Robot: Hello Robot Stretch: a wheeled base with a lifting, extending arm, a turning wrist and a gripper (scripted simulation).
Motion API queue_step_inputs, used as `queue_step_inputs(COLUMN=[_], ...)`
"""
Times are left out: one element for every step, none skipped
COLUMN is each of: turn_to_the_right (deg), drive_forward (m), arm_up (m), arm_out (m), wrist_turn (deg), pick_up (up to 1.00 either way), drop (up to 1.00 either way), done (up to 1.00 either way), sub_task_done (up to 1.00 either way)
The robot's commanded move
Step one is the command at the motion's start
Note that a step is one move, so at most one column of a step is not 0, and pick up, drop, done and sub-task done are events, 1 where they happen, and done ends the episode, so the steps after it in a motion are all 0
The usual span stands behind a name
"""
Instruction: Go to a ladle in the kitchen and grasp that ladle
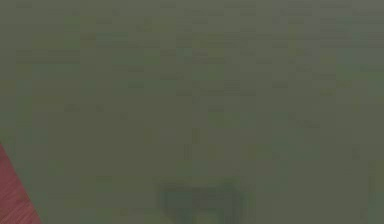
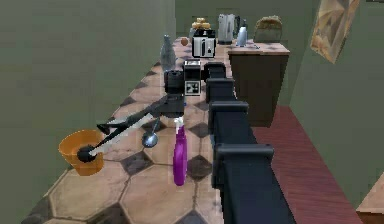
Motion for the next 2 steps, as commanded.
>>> queue_step_inputs(turn_to_the_right=[0.0,0.0], drive_forward=[0.0,0.0], arm_up=[0.0,0.0], arm_out=[0.0,0.0], wrist_turn=[45.0,9.0], pick_up=[0.0,0.0], drop=[0.0,0.0], done=[0.0,0.0], sub_task_done=[0.0,0.0])
